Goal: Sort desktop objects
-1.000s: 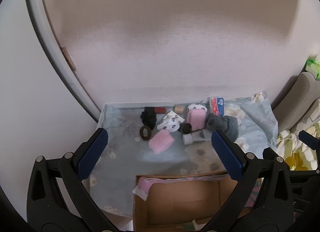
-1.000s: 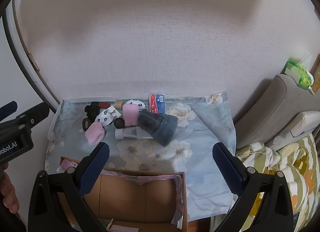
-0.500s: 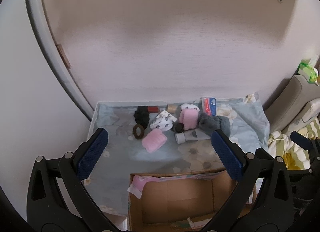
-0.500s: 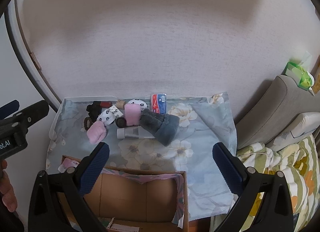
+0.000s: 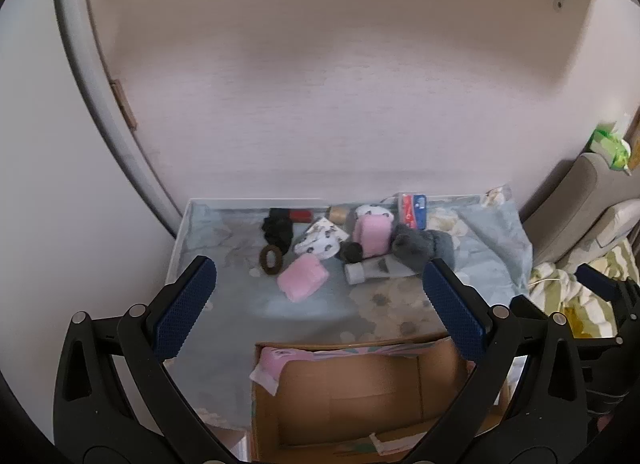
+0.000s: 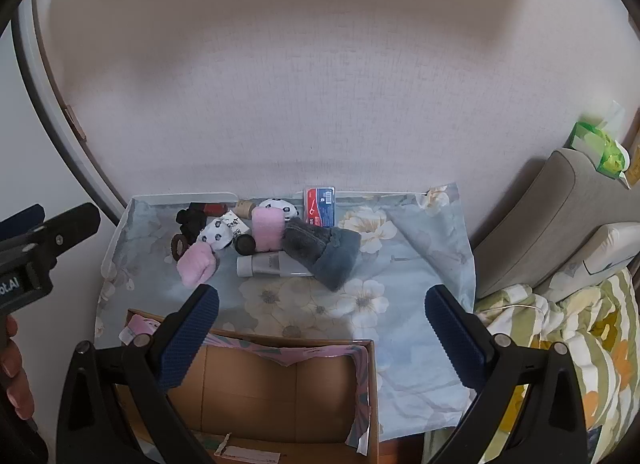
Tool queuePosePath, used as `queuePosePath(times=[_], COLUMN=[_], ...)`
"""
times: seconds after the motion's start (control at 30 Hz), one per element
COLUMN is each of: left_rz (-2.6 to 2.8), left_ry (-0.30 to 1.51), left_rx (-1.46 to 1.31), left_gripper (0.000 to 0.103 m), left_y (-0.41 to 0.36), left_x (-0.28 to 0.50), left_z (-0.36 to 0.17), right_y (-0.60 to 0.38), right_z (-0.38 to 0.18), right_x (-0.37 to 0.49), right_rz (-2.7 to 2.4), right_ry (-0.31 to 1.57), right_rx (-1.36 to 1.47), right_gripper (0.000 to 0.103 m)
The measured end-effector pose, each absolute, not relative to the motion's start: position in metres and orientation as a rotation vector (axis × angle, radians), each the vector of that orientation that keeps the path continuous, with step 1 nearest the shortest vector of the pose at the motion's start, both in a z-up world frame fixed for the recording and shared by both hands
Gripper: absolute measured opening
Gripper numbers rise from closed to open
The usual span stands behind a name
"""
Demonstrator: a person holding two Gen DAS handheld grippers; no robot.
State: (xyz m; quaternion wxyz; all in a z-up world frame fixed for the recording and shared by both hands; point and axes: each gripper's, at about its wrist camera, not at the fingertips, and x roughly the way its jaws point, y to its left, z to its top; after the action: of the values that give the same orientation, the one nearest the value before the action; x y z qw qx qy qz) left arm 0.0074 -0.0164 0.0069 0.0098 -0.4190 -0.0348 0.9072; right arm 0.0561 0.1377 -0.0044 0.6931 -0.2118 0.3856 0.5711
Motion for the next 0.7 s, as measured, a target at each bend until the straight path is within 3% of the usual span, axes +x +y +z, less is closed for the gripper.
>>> queuePosePath(times=[0.7], left_rz=[2.784], left_ry=[-0.168], left_rx=[-1.359], left_gripper=[0.103], left_y=[-0.0176], left_x=[0.0050], left_z=[-0.0026], right_y=[0.1390], right_z=[-0.0068], right_x=[0.0601], right_rz=[1.236], right_ry=[0.874], right_rx=[-0.457], right_gripper=[0.103])
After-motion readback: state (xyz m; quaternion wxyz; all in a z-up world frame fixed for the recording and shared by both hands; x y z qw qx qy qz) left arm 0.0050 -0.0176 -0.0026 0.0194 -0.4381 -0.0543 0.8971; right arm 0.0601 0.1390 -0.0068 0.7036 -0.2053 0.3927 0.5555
